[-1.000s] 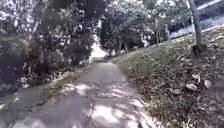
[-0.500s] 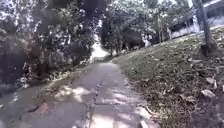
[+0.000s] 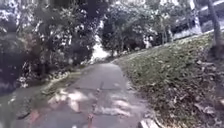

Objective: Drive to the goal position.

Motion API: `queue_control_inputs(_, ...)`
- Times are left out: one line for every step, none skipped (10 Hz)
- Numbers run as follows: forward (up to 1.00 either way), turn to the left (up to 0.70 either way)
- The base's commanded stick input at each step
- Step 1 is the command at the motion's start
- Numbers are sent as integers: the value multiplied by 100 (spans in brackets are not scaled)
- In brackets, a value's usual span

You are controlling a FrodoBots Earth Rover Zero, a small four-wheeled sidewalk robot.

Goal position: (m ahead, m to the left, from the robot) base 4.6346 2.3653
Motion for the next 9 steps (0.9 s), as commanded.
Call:
queue_control_inputs(50, 0)
queue_control_inputs(50, 0)
queue_control_inputs(50, 0)
queue_control_inputs(50, 0)
queue_control_inputs(50, 0)
queue_control_inputs(50, 0)
queue_control_inputs(50, 0)
queue_control_inputs(50, 0)
queue_control_inputs(50, 0)
